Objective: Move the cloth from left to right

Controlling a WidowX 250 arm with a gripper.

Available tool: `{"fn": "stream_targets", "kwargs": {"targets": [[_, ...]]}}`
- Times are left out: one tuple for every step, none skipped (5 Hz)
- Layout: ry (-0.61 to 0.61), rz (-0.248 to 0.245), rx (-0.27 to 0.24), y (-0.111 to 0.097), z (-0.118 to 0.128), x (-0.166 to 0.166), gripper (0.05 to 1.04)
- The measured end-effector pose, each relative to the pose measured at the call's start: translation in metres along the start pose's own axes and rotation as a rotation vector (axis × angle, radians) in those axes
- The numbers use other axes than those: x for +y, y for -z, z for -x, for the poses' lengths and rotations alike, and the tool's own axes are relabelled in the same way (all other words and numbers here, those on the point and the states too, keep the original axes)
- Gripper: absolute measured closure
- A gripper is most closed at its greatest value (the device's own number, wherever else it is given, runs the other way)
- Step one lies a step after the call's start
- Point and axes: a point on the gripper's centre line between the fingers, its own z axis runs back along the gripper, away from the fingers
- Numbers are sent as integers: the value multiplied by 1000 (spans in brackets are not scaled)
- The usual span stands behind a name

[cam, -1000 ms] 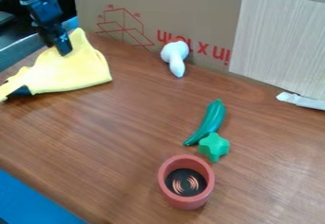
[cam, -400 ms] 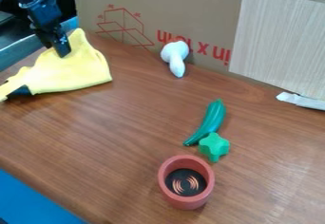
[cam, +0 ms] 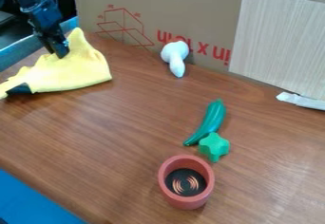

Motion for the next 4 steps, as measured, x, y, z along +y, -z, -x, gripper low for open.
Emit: {"fn": "stream_targets", "kwargs": {"targets": [[-18,-3,10,0,1,1,921],[-36,24,17,-1,2,-4,1020],[-40,67,-30,-23,-5,-19,1033],[-20,99,-94,-59,-8,-40,1033]]}}
